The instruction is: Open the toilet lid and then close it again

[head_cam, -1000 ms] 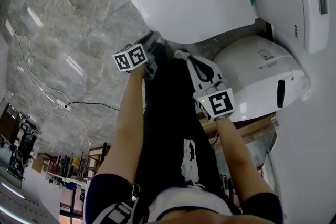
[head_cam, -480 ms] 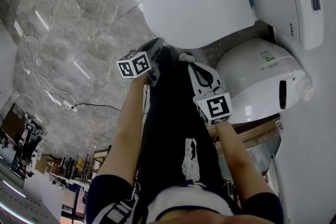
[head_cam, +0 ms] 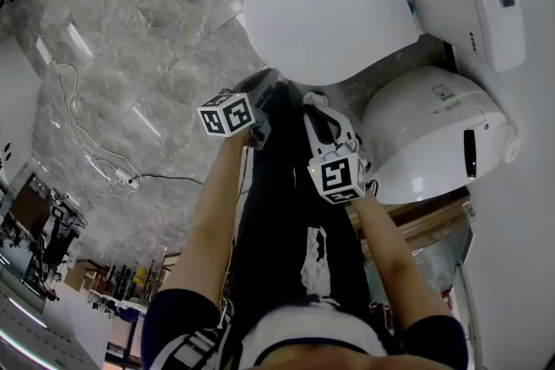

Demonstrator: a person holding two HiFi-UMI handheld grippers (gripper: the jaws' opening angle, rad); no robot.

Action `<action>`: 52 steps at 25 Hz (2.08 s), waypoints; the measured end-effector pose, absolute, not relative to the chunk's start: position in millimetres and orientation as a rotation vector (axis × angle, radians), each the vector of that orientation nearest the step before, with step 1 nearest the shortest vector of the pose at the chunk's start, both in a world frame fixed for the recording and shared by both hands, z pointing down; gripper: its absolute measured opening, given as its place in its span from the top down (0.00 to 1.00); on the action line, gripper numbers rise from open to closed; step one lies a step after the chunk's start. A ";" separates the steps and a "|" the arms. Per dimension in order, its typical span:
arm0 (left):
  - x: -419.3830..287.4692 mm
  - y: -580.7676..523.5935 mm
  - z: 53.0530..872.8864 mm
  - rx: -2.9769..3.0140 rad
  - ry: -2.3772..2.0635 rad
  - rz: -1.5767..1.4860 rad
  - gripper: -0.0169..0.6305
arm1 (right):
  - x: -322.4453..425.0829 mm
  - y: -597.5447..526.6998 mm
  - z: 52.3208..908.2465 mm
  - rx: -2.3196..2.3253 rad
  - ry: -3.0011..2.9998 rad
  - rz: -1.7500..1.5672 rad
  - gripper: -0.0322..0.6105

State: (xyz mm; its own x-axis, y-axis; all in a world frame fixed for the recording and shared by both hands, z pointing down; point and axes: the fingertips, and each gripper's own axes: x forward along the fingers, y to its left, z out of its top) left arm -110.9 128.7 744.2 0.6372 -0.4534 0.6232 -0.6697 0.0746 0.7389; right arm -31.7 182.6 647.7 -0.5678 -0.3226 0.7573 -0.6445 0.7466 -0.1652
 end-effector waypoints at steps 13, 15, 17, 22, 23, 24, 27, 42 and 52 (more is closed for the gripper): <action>-102.8 124.4 712.5 1.651 -0.917 0.211 0.92 | -55.6 158.9 720.0 0.587 -1.946 0.043 0.73; -102.3 124.3 710.5 1.660 -0.908 0.214 0.92 | -52.6 155.2 727.4 0.606 -1.908 0.015 0.73; -101.8 124.6 709.9 1.667 -0.901 0.221 0.92 | -50.1 150.8 731.2 0.636 -1.893 0.028 0.73; -103.2 123.4 707.9 1.670 -0.896 0.216 0.92 | -49.9 146.5 727.9 0.683 -1.873 0.030 0.74; -102.7 123.5 706.3 1.666 -0.894 0.201 0.92 | -49.2 146.8 726.0 0.703 -1.869 0.034 0.74; -102.0 123.4 704.3 1.663 -0.889 0.184 0.92 | -48.1 146.9 723.7 0.724 -1.867 0.040 0.75; -99.6 120.8 695.4 1.654 -0.855 0.121 0.91 | -45.1 145.1 713.7 0.768 -1.876 0.068 0.76; -83.4 105.8 621.6 1.885 -0.755 0.162 0.87 | -15.9 129.0 650.9 0.839 -1.947 0.261 0.78; -82.7 107.9 573.5 2.011 -0.663 0.251 0.87 | 10.1 111.5 611.7 0.931 -1.935 0.414 0.79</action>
